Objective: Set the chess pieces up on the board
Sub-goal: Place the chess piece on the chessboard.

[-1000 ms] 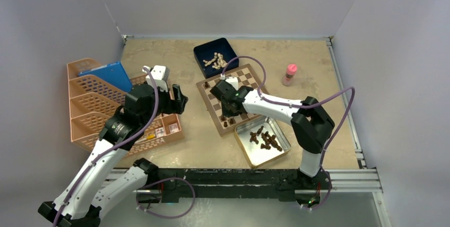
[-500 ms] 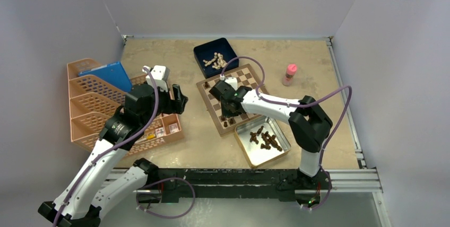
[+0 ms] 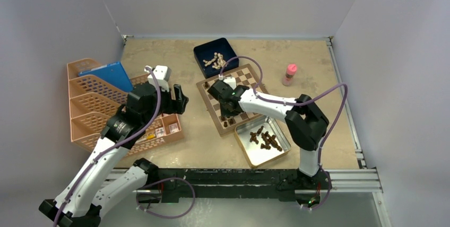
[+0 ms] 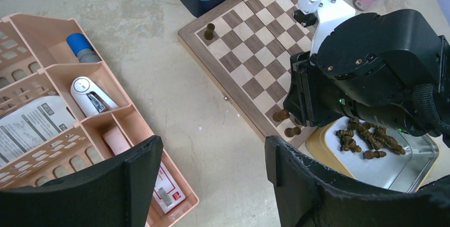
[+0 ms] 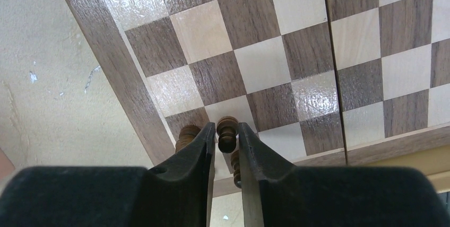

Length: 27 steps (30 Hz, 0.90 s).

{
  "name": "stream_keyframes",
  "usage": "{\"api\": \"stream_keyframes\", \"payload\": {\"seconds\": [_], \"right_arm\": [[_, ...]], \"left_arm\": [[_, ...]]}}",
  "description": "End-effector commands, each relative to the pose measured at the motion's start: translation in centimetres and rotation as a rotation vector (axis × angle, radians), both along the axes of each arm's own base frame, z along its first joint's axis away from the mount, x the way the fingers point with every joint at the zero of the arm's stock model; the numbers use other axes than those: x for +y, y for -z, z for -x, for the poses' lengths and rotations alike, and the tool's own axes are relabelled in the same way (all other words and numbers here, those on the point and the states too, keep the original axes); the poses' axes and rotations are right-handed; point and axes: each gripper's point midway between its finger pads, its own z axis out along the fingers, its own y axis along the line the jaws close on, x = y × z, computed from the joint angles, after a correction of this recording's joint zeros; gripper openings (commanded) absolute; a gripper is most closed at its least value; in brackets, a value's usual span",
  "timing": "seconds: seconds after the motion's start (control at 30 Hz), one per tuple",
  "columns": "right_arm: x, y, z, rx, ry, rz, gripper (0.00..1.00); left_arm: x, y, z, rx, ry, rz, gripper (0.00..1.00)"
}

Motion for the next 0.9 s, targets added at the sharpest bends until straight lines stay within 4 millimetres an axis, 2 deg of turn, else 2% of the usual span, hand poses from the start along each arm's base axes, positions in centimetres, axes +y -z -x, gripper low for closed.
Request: {"api": "stream_keyframes", "payload": {"seconds": [0.0,0.2,0.4,0.67,0.8,0.87], "right_arm": [[-0.1,-1.9,-1.4,-0.053,0.019,0.013,0.26],[-0.3,-2.8,-1.5,-0.070,0.025,0.004,0.28],[-0.7,-5.1,-1.3,-0.095,0.039,-0.024,0.29],[-2.9,-8.5,-0.2,-0.152,0.078,-0.062,0.31],[-4.6,-9.0,1.1,-0.154,0.113,-0.075,0.32],[-5.7,-8.7,1.9,-0.153,0.133,-0.078,0.31]], "left_arm": [[-0.1,-0.9,-0.6,-0.037,-0.012,0.029,0.70],[-0.2,-0.9,-0.6,-0.038,-0.009,0.029,0.70],[-0.2,-0.5,-0.7,-0.025,-0.009,0.020,0.70],[-0.3,-0.5,-0.7,-0.026,-0.001,0.021,0.70],[-0.4,-0.5,-0.6,-0.024,0.002,0.023,0.70],[-0.4,-0.6,-0.6,-0.026,0.004,0.025,0.70]]}}
